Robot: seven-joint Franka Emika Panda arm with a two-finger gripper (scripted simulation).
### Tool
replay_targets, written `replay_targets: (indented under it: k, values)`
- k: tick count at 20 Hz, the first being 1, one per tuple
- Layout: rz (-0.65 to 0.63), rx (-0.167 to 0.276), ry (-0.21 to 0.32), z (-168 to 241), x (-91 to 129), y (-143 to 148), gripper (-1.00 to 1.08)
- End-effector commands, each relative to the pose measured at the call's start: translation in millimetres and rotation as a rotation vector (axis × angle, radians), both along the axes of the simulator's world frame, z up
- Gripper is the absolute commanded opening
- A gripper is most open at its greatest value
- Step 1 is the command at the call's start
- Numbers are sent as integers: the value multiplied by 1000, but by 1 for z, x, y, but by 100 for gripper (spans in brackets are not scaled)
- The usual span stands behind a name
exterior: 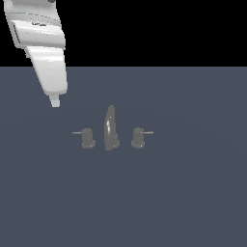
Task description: Turn on the faucet by rotating a designated handle.
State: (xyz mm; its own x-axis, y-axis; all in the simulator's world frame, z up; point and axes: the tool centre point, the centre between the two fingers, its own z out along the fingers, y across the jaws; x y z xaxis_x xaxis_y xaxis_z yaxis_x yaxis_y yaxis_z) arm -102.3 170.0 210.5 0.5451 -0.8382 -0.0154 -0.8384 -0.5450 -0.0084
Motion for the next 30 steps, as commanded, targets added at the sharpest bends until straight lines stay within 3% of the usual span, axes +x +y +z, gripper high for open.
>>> replay_targets:
  k: [1,30]
  values:
    - [-37,0,-1,-10,9,3,-100]
    - [-514,-19,2,-137,122,0,-100]
